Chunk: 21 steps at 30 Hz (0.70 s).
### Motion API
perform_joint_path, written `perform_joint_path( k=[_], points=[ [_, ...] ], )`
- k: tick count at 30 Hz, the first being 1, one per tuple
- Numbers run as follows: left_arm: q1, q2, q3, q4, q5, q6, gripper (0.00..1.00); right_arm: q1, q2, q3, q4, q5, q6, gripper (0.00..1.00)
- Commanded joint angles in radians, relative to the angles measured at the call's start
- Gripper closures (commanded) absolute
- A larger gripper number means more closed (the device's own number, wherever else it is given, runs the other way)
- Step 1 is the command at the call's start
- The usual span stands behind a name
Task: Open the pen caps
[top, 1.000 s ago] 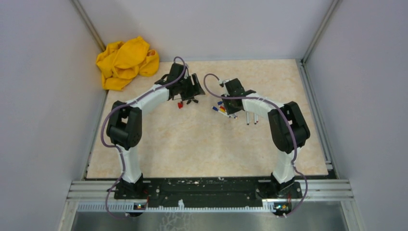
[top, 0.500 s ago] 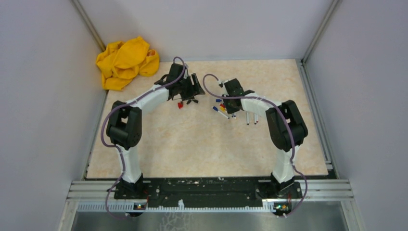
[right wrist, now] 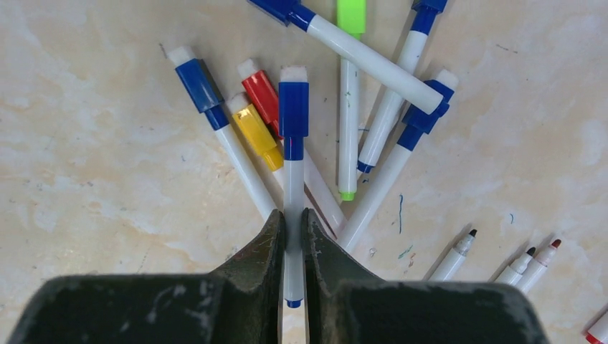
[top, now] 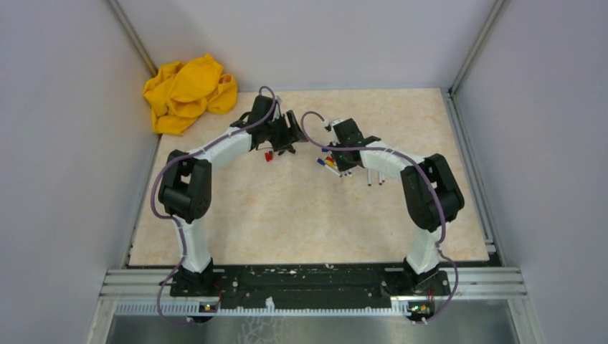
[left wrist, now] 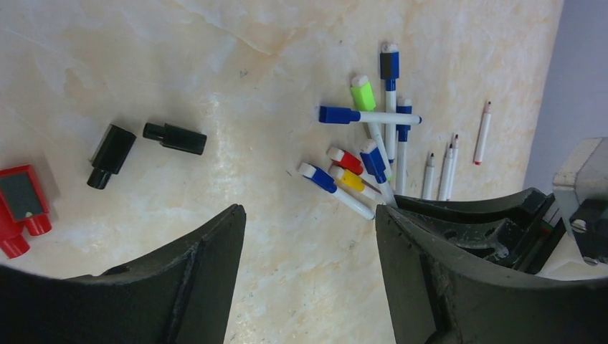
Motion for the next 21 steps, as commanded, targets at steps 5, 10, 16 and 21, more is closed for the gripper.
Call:
perform_joint_path(
  k=[5, 10, 16, 21],
  points=[
    [0.003, -0.011, -0.029, 0.111, 0.160, -0.086, 0.28, 0.021, -0.123, -0.025, 0.050, -0.035, 0.033, 1.00],
    [-0.007, 0.001, -0.049, 0.183, 0.229, -0.151, 0.29, 0.027, -0.141, -0.026, 0.072, -0.056, 0.053, 1.00],
    [-0.019, 0.026, -0.073, 0.277, 0.292, -0.233, 0.31, 0.035, -0.155, -0.031, 0.109, -0.119, 0.082, 1.00],
    [-0.030, 0.040, -0.077, 0.308, 0.307, -0.268, 0.32, 0.035, -0.171, -0.034, 0.146, -0.155, 0.106, 1.00]
  ],
)
